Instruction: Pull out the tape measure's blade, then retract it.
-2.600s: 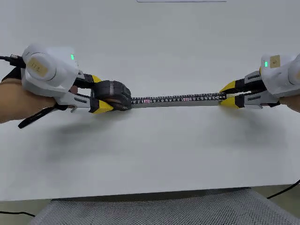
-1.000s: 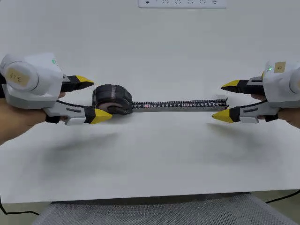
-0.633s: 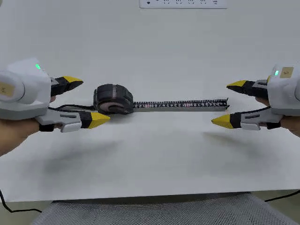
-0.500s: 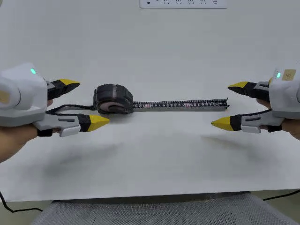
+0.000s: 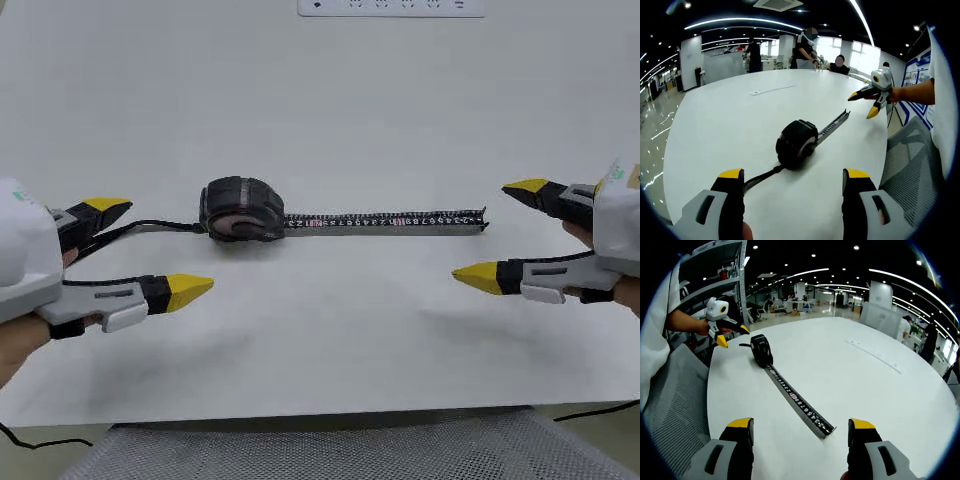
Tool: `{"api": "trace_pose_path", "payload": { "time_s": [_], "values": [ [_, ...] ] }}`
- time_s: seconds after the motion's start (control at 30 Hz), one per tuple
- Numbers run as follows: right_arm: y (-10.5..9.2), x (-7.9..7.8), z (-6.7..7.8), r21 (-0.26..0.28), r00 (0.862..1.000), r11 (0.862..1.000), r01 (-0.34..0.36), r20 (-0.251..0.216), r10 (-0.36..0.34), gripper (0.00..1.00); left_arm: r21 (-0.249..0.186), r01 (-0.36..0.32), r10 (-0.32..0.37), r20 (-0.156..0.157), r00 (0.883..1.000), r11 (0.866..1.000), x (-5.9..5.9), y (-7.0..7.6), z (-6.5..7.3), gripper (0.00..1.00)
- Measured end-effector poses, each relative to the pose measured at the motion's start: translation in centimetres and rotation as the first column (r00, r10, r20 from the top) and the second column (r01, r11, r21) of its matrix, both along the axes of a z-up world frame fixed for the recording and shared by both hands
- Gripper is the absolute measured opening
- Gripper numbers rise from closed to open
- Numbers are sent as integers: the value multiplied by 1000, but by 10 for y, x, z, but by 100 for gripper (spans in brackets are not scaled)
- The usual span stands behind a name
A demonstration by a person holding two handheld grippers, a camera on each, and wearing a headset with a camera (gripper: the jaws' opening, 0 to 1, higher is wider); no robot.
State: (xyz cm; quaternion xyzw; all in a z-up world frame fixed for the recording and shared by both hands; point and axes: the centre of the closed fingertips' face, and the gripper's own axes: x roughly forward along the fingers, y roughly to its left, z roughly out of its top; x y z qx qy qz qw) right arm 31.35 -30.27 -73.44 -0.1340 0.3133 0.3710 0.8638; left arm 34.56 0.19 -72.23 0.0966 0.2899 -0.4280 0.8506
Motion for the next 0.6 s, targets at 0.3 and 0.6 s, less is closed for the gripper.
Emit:
{"api": "trace_pose_path", "payload": {
  "time_s": [0.3,0.6],
  "values": [
    [2,-16,4,20,999,999,43,3,-43,80,-2,-43,44,10,999,999,-16,13,2,80],
    [1,-29,6,44,996,996,84,8,-84,83,-9,-88,88,18,996,996,-30,20,1,84]
  ]
}}
